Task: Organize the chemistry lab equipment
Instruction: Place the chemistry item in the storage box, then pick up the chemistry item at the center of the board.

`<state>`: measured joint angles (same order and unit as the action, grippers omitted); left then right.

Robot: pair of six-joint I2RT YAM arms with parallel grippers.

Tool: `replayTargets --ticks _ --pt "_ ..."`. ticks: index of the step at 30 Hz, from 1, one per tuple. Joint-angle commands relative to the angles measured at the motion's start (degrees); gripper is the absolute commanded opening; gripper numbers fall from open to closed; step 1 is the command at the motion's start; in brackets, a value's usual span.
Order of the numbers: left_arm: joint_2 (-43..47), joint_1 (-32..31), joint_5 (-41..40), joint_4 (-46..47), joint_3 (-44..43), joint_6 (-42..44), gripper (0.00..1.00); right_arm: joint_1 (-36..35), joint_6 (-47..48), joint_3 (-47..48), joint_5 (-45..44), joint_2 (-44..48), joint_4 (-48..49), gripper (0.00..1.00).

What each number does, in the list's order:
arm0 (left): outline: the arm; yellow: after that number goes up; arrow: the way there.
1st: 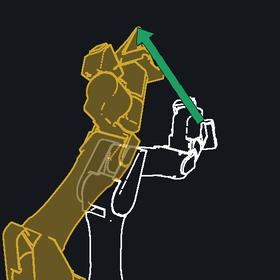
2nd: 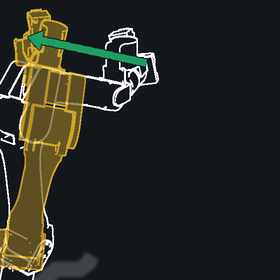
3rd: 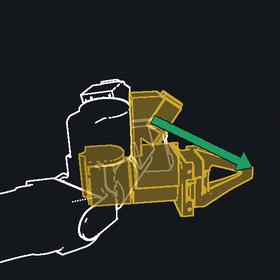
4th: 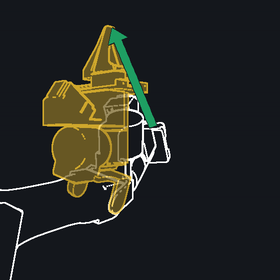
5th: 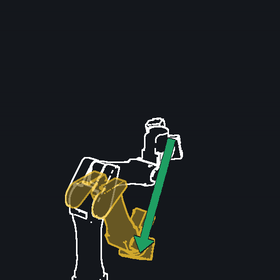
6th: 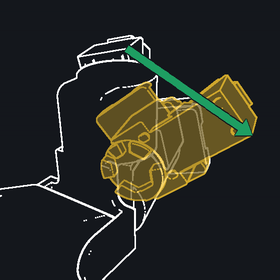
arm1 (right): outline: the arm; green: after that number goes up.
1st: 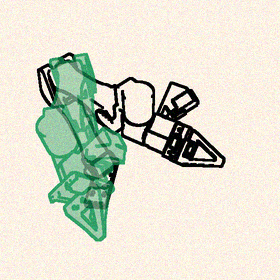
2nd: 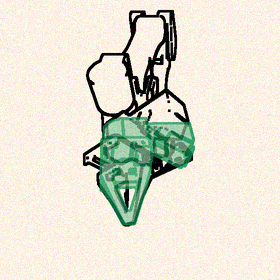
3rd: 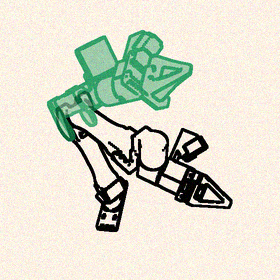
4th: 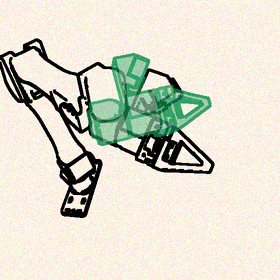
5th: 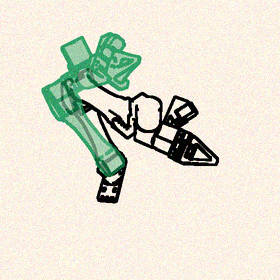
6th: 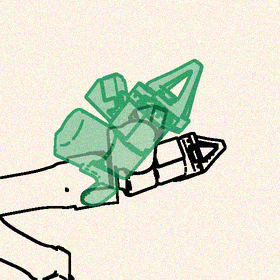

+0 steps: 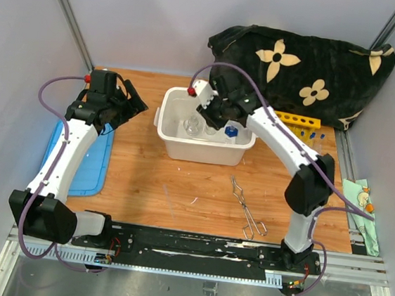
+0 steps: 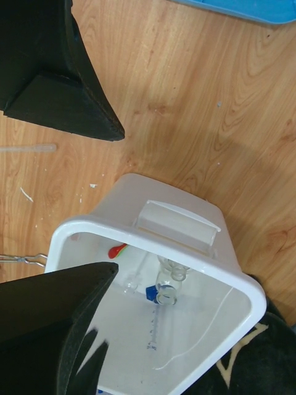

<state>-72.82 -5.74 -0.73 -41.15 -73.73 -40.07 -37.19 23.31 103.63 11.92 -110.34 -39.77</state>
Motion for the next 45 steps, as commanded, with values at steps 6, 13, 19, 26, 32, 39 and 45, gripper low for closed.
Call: replayTargets --ticks 6,13,19,26,32,39,45 --pt "0.16 0.46 2.12 2.87 0.50 0.19 0.84 -5.31 -19.24 4.83 -4.68 14.53 -5.39 0.39" --pt "-0.85 0.46 1.39 3.11 -0.03 -0.64 0.84 -23.27 -32.92 -7.24 -21.60 17.92 -2.80 0.49" --pt "-2.10 0.46 2.67 2.64 -0.32 -3.15 0.84 -29.41 -41.93 -18.03 -21.00 15.63 5.07 0.47" --pt "-3.14 0.46 4.54 3.04 -1.06 -2.58 0.84 -30.85 -42.00 -22.17 -16.03 9.66 9.23 0.40" --pt "-2.36 0.46 2.94 2.42 -1.24 -2.06 0.83 -33.38 -40.44 -21.96 -10.81 4.69 9.77 0.39" --pt "-1.74 0.44 2.57 2.30 0.05 -1.24 0.83 -35.29 -39.69 -22.45 -9.85 0.94 11.26 0.38" --pt "-1.20 0.54 2.55 2.38 0.64 -1.17 0.83 -35.24 -38.51 -21.91 -10.69 -1.68 11.33 0.38"
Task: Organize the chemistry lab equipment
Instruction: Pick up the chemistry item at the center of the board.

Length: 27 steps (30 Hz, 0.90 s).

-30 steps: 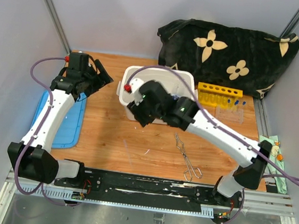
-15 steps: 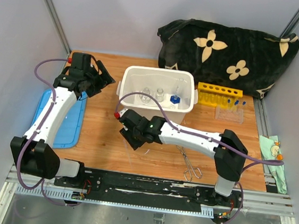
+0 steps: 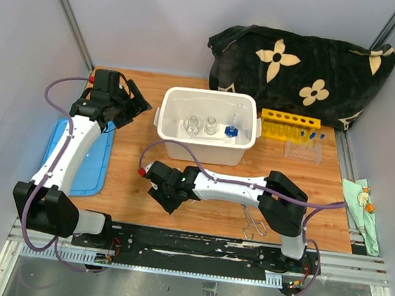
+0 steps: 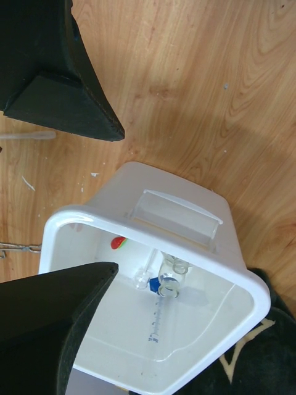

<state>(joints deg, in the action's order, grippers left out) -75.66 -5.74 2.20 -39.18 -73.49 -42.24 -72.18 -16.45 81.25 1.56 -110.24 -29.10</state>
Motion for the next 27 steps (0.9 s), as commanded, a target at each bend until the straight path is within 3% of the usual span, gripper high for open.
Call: replayTargets --ticks 1,16,27 --pt "1.65 0.47 -0.33 0.35 0.32 1.19 0.83 -0.24 1.39 0.51 -0.67 -2.08 0.66 0.38" --pt "2.52 0.50 -1.46 -0.63 -0.16 1.76 0.84 0.50 3.53 2.37 -0.60 -7.65 1.19 0.36" --pt "2.05 0.50 -1.47 -0.33 0.09 1.77 0.84 1.59 5.22 1.97 -2.58 -5.40 -2.13 0.02"
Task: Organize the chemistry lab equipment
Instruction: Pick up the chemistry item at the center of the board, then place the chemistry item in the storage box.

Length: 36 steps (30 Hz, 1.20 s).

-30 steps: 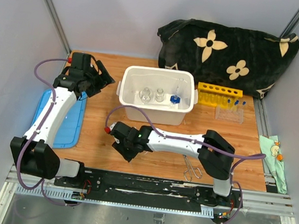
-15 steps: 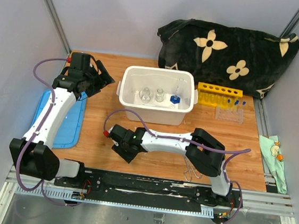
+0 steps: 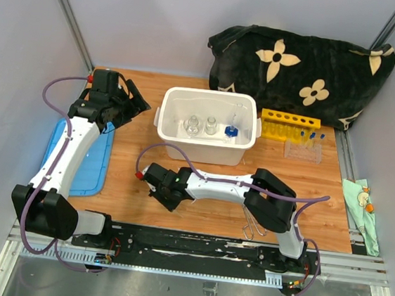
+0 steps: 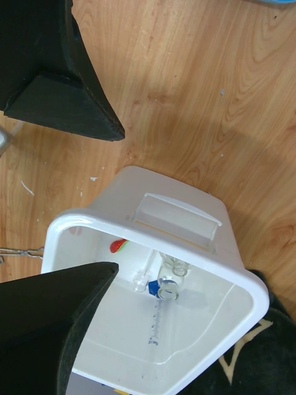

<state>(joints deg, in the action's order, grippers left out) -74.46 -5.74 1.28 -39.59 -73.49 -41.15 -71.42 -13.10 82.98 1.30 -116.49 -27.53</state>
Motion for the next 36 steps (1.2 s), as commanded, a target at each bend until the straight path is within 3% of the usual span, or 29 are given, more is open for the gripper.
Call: replayTargets --ticks 1,15,21,29,36 --pt "0.81 0.53 -0.51 0.19 0.05 0.63 0.84 0.84 2.45 0.25 -2.66 1.77 -4.47 0.01" --pt "-0.68 0.51 1.09 4.26 0.72 -1.27 0.84 1.16 17.72 6.34 -10.29 25.71 -19.78 0.01" --pt "-0.69 0.51 0.99 5.13 -0.10 -1.04 0.84 6.34 26.94 7.99 -16.40 31.82 -16.42 0.03" --pt "-0.82 0.53 3.90 7.08 0.64 -2.17 0.84 24.41 33.78 12.72 -10.17 24.24 -9.55 0.03" --pt "-0.45 0.53 4.53 7.81 1.35 -2.40 0.83 30.48 37.35 19.71 -1.89 14.43 -10.83 0.03"
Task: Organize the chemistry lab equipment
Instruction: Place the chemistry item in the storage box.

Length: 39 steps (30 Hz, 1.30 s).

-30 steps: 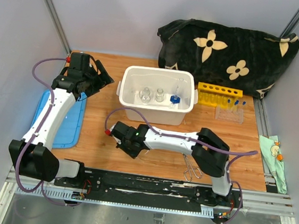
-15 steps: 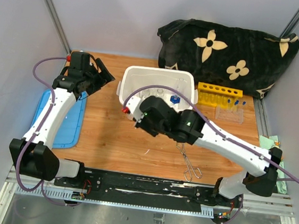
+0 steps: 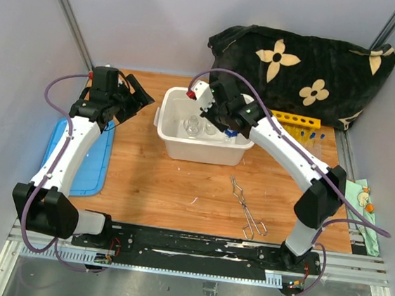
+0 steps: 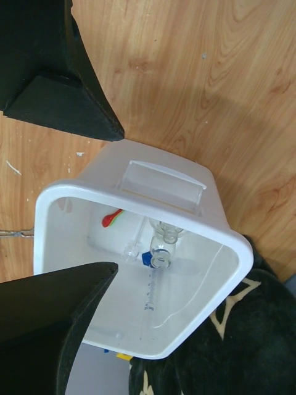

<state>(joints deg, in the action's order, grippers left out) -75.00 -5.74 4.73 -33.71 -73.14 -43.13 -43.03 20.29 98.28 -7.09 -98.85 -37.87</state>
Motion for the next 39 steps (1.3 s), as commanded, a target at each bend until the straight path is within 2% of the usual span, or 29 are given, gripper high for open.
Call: replayTargets --ticks 1,8,16,39 --pt "0.12 0.51 1.09 2.03 1.20 -0.51 0.83 2.84 4.12 5.61 8.52 -4.56 -1.40 0.03" --pt "0.45 0.55 -0.31 1.78 1.85 -0.30 0.83 5.28 2.33 10.41 21.71 -11.41 -4.84 0.03" --pt "-1.86 0.55 -2.07 0.29 -0.96 0.53 0.84 5.23 -1.04 10.50 28.48 -17.06 -5.61 0.03" --pt "-6.69 0.72 -4.47 -3.79 -6.68 4.17 0.83 5.75 -3.38 13.62 17.14 -27.83 -5.56 0.03"
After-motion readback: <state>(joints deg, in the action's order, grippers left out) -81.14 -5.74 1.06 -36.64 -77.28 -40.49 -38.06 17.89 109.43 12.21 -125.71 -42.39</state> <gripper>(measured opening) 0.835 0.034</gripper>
